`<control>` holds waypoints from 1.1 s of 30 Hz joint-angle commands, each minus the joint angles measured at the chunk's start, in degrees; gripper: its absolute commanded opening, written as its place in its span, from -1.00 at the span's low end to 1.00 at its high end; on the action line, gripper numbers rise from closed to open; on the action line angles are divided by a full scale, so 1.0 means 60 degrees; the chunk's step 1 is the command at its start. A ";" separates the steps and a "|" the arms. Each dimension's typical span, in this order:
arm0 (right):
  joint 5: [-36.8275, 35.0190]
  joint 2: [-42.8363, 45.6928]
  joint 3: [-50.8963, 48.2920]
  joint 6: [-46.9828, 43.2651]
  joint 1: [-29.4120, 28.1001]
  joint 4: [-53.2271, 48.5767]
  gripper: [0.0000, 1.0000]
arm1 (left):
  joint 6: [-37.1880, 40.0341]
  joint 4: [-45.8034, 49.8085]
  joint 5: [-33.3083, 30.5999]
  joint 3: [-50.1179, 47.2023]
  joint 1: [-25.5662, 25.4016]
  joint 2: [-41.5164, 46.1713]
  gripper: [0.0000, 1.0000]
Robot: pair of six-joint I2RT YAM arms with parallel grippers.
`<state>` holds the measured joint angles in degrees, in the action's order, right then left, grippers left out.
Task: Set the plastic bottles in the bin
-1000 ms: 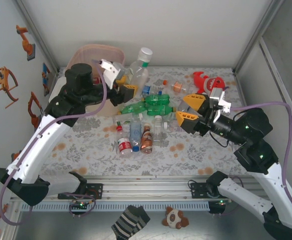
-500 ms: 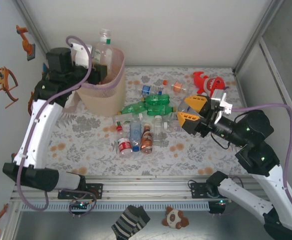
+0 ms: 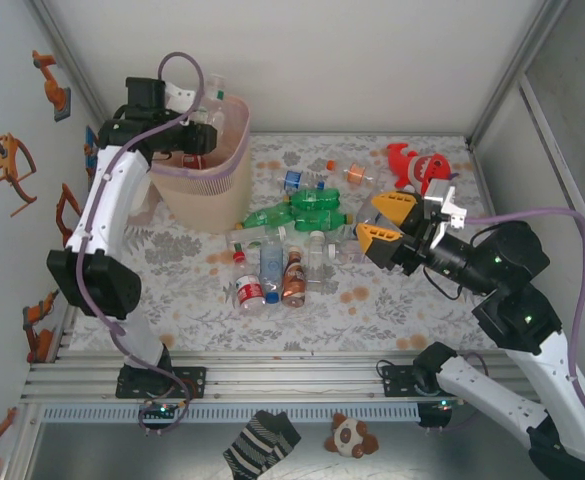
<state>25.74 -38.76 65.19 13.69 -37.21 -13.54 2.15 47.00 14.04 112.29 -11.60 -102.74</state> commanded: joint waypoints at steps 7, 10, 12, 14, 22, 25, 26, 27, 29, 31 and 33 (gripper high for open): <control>-0.0261 0.0162 0.0092 0.0035 -0.0053 -0.0003 0.25 | 0.0167 0.1749 0.0064 0.0587 0.0028 -0.0957 -0.29; -0.0233 0.0119 0.0078 0.0040 -0.0053 0.0030 0.25 | 0.0213 0.2131 -0.0042 0.0493 0.0028 -0.1217 -0.29; -0.0221 0.0093 0.0092 0.0058 -0.0053 0.0059 0.25 | 0.0214 0.2295 -0.0071 0.0438 0.0023 -0.1419 -0.29; -0.0225 0.0055 0.0107 0.0091 -0.0053 0.0070 0.25 | 0.0226 0.2493 0.0023 0.0464 0.0014 -0.1690 -0.29; -0.0272 0.0011 0.0136 0.0164 -0.0053 0.0042 0.24 | 0.0344 0.3100 0.0106 0.0738 -0.0030 -0.2685 -0.27; -0.0276 -0.0027 0.0146 0.0183 -0.0053 0.0059 0.24 | 0.0416 0.3418 0.0066 0.1034 -0.0030 -0.3140 -0.23; -0.0265 -0.0028 0.0163 0.0179 -0.0053 0.0059 0.24 | 0.0441 0.3520 0.0026 0.1136 -0.0045 -0.3302 -0.22; -0.0262 -0.0047 0.0177 0.0189 -0.0053 0.0050 0.24 | 0.0468 0.3597 -0.0016 0.1211 -0.0056 -0.3427 -0.21; -0.0274 -0.0060 0.0180 0.0191 -0.0053 0.0030 0.24 | 0.0525 0.3757 -0.0151 0.1379 -0.0087 -0.3692 -0.18; -0.0290 -0.0058 0.0159 0.0208 -0.0053 0.0030 0.24 | 0.0549 0.3875 -0.0311 0.1481 -0.0111 -0.3886 -0.13; -0.0312 -0.0051 0.0151 0.0238 -0.0053 0.0030 0.24 | 0.0552 0.3914 -0.0416 0.1556 -0.0132 -0.3999 -0.07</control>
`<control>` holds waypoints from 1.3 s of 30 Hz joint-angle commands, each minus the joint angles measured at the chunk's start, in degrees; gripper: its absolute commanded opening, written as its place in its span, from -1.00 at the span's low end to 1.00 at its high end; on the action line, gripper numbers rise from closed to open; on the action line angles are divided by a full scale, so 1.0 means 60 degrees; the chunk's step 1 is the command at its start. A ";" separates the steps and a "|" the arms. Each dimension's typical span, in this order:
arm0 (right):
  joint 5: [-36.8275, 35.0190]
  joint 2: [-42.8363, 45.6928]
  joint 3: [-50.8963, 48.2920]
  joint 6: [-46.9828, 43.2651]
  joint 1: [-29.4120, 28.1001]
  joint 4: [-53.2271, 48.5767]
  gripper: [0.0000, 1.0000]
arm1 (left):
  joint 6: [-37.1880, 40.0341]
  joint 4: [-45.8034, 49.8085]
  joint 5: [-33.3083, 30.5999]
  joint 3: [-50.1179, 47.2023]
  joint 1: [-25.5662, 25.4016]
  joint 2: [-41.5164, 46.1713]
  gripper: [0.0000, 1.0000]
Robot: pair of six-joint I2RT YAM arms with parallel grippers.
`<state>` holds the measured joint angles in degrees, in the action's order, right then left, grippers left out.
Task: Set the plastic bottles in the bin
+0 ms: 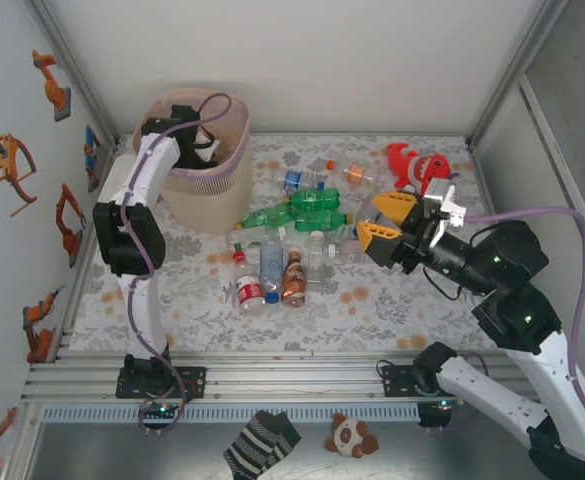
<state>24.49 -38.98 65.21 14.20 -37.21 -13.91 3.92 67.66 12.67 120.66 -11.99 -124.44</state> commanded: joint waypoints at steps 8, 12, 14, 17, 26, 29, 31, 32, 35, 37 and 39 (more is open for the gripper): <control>-0.0192 0.0002 0.0133 0.0184 -0.0053 0.0048 0.23 | 0.0093 0.0286 -0.0336 0.0381 -0.0155 0.0013 0.22; -0.0240 0.0004 0.0131 0.0159 -0.0053 0.0004 0.23 | -0.0007 0.0193 -0.0386 0.0590 -0.0170 0.0383 0.27; -0.0258 0.0010 0.0133 0.0132 -0.0053 -0.0025 0.23 | -0.0045 0.0206 -0.0371 0.0713 -0.0170 0.0583 0.29; -0.0288 -0.0005 0.0132 0.0128 -0.0053 -0.0026 0.23 | -0.0085 0.0179 -0.0351 0.0885 -0.0169 0.0886 0.30; -0.0324 -0.0093 0.0122 0.0076 -0.0053 -0.0010 0.23 | -0.0248 0.0179 -0.0152 0.1337 -0.0170 0.1727 0.32; -0.0339 -0.0145 0.0133 0.0059 -0.0053 -0.0021 0.23 | -0.0312 0.0179 -0.0033 0.1510 -0.0170 0.2034 0.32; -0.0374 -0.0189 0.0133 0.0041 -0.0052 -0.0067 0.23 | -0.0334 0.0151 0.0060 0.1580 -0.0191 0.2239 0.32; -0.0418 -0.0221 0.0131 0.0028 -0.0053 -0.0132 0.23 | -0.0367 0.0130 0.0122 0.1595 -0.0185 0.2380 0.32; -0.0579 -0.0335 0.0146 0.0021 -0.0049 -0.0348 0.23 | -0.0426 0.0012 0.0311 0.1584 -0.0196 0.2761 0.32; -0.0588 -0.0434 0.0161 0.0007 -0.0045 -0.0454 0.23 | -0.0463 -0.0114 0.0496 0.1459 -0.0214 0.3039 0.32; -0.0548 -0.0551 0.0177 -0.0011 -0.0053 -0.0572 0.23 | -0.0557 -0.0335 0.0703 0.1202 -0.0210 0.3375 0.32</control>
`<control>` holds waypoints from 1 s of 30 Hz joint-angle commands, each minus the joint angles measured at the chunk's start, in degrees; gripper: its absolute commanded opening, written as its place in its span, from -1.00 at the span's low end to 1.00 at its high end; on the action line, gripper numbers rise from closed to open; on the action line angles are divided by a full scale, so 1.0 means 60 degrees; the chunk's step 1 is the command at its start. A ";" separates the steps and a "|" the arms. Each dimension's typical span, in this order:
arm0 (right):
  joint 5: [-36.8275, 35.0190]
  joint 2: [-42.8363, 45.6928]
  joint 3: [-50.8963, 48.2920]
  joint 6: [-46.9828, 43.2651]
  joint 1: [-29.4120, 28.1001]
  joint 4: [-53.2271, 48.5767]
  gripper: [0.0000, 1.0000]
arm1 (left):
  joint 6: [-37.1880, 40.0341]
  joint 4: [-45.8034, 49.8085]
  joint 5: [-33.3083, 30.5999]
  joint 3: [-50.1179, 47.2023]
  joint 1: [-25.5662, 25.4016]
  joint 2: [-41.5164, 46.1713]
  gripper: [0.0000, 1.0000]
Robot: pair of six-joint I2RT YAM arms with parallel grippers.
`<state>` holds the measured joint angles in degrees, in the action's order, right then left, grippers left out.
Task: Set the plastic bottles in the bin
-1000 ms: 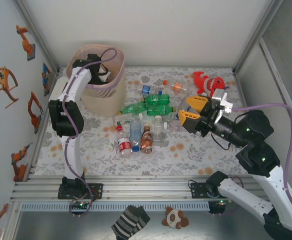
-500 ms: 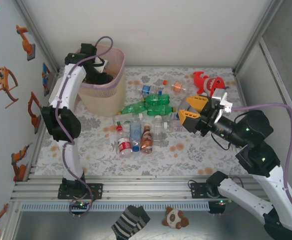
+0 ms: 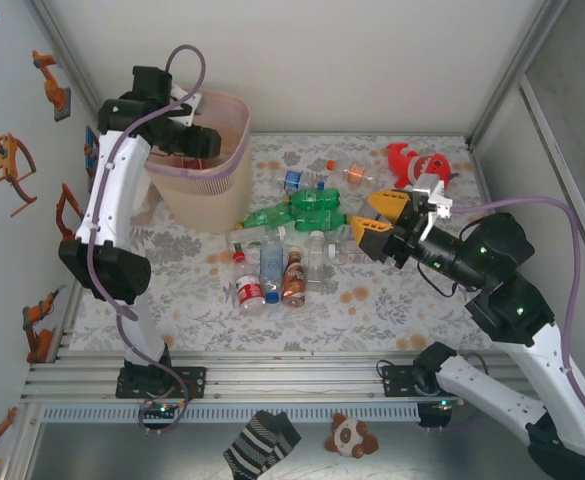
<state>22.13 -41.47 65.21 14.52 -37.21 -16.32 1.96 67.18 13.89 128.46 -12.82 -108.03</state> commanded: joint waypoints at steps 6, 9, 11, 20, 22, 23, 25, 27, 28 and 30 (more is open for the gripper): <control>-0.0407 -0.0631 0.0376 -0.0345 -0.0053 -0.1045 0.24 | -0.0477 -0.1760 0.1283 -0.1951 -0.0132 0.2080 0.32; -0.0290 -0.0962 0.0483 -0.0333 -0.0053 -0.1400 0.24 | -0.0679 -0.2830 0.1451 -0.3372 -0.0149 0.3026 0.34; -0.0330 -0.1187 0.0522 -0.0173 -0.0053 -0.1596 0.24 | -0.0845 -0.3478 0.1522 -0.4262 -0.0147 0.3652 0.36; -0.1839 -0.2047 0.0330 0.1586 -0.0053 -0.2168 0.29 | -0.1383 -0.4937 0.1574 -0.6922 -0.0134 0.5646 0.39; -0.2178 -0.2173 0.0223 0.1846 -0.0052 -0.2318 0.29 | -0.1369 -0.5015 0.1477 -0.7311 -0.0135 0.5869 0.39; -0.2272 -0.2245 0.0192 0.1907 -0.0053 -0.2421 0.29 | -0.1372 -0.5015 0.1401 -0.7535 -0.0134 0.5982 0.39; -0.2764 -0.2444 0.0218 0.2100 -0.0053 -0.2764 0.29 | -0.1384 -0.5018 0.1347 -0.7843 -0.0123 0.6138 0.39; -0.3381 -0.2696 0.0374 0.2187 -0.0053 -0.3339 0.28 | -0.1425 -0.5020 0.1340 -0.8109 -0.0134 0.6264 0.39; -0.3635 -0.2825 0.0437 0.2186 -0.0046 -0.3626 0.28 | -0.1451 -0.5029 0.1361 -0.8221 -0.0145 0.6333 0.39; -0.4205 -0.3074 0.0518 0.2290 -0.0053 -0.4085 0.29 | -0.1522 -0.5065 0.1373 -0.8419 -0.0148 0.6460 0.39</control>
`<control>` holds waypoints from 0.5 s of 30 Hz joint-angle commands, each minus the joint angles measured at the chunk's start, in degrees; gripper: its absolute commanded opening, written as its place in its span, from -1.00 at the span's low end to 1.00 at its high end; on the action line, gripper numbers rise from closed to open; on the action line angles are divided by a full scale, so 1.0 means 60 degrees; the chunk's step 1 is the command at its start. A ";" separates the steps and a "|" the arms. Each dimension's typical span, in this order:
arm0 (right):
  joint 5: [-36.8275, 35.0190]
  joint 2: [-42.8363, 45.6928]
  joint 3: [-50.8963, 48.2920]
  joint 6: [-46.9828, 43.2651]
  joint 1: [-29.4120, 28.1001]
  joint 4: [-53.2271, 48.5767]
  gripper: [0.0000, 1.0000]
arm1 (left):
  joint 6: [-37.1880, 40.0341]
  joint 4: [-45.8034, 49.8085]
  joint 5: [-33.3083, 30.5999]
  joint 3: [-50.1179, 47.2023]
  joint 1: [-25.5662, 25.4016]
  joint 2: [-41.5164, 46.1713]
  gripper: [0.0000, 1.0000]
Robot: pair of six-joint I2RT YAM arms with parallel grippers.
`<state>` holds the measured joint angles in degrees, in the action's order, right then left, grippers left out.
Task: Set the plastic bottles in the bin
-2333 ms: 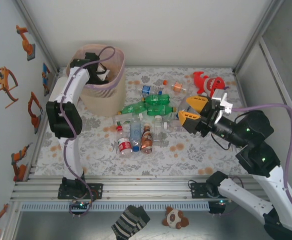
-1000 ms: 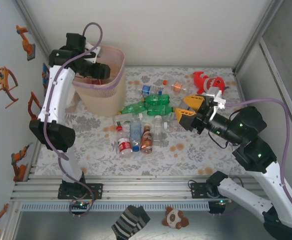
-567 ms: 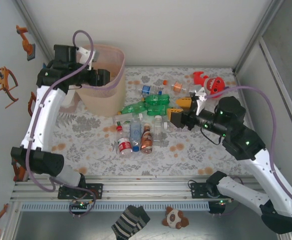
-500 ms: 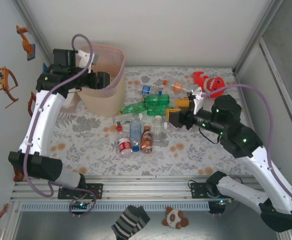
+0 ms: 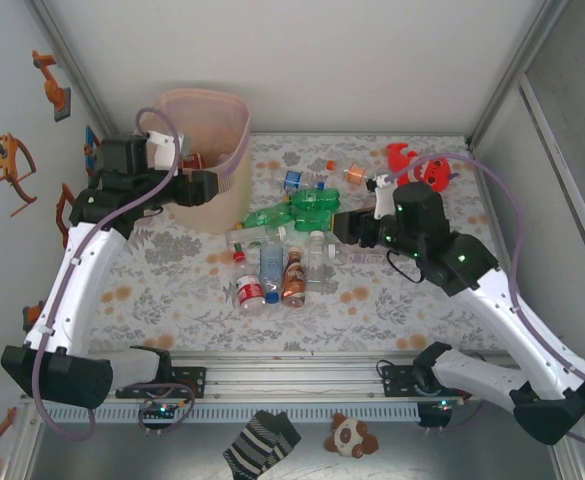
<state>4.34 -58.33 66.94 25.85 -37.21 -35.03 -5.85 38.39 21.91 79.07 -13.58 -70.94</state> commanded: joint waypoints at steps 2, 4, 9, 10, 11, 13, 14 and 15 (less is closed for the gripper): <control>-0.1778 -0.0557 0.0305 0.0608 -0.0052 -0.1370 0.29 | -0.0276 -0.0314 0.0039 -0.0365 -0.0020 0.0430 0.39; -0.2030 -0.0844 0.0374 0.0779 -0.0053 -0.1657 0.28 | -0.0326 -0.0369 0.0025 -0.0495 -0.0014 0.0566 0.39; -0.2112 -0.2008 0.0784 0.1688 -0.0052 -0.2427 0.24 | -0.0390 -0.0422 -0.0034 -0.0802 -0.0021 0.0851 0.39; -0.2045 -0.2329 0.0899 0.1876 -0.0068 -0.2565 0.24 | -0.0403 -0.0443 -0.0034 -0.0875 -0.0014 0.0915 0.39; -0.2028 -0.2660 0.1009 0.2102 -0.0086 -0.2713 0.24 | -0.0420 -0.0462 -0.0034 -0.0949 -0.0021 0.0956 0.39; -0.2046 -0.3270 0.1194 0.2507 -0.0187 -0.2872 0.24 | -0.0418 -0.0468 -0.0021 -0.1059 -0.0021 0.1027 0.39; -0.2045 -0.3596 0.1302 0.2654 -0.0273 -0.2916 0.24 | -0.0426 -0.0457 -0.0023 -0.1105 -0.0021 0.1059 0.39; -0.2021 -0.3880 0.1421 0.2781 -0.0347 -0.2936 0.24 | -0.0425 -0.0452 -0.0005 -0.1147 -0.0021 0.1092 0.39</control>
<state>-6.22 -77.91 73.01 37.39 -38.00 -49.12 -7.27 36.73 21.89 73.21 -13.58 -65.45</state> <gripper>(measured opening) 0.618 0.693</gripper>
